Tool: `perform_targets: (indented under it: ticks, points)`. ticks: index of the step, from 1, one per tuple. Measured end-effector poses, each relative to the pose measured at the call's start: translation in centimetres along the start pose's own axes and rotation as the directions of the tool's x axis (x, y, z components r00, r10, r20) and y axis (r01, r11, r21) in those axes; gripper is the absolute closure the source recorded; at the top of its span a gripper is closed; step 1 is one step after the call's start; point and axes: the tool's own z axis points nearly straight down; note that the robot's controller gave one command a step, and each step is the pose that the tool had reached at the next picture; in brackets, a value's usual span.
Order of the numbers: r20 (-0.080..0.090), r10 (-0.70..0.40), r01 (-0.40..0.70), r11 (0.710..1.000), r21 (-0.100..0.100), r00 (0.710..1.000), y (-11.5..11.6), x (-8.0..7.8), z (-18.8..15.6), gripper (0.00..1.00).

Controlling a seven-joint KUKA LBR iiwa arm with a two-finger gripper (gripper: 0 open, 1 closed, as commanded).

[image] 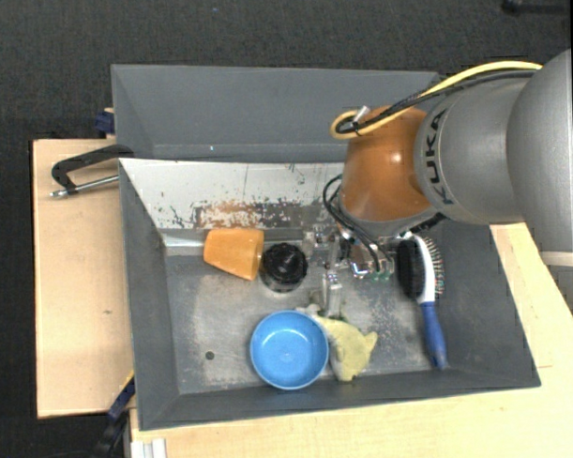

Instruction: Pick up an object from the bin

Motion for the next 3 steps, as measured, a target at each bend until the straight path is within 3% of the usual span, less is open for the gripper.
perform_targets:
  ticks: [1, 2, 3]
  points:
    - [0.003, -0.259, 0.258, 0.966, 0.006, 0.966, -6.1, -0.5, -2.2, 0.00]
    - [-0.001, -0.348, 0.348, 0.938, -0.005, 0.938, -16.5, 1.6, 0.7, 0.00]
    - [-0.003, -0.355, 0.355, 0.935, -0.001, 0.935, -16.3, 1.6, 0.6, 1.00]
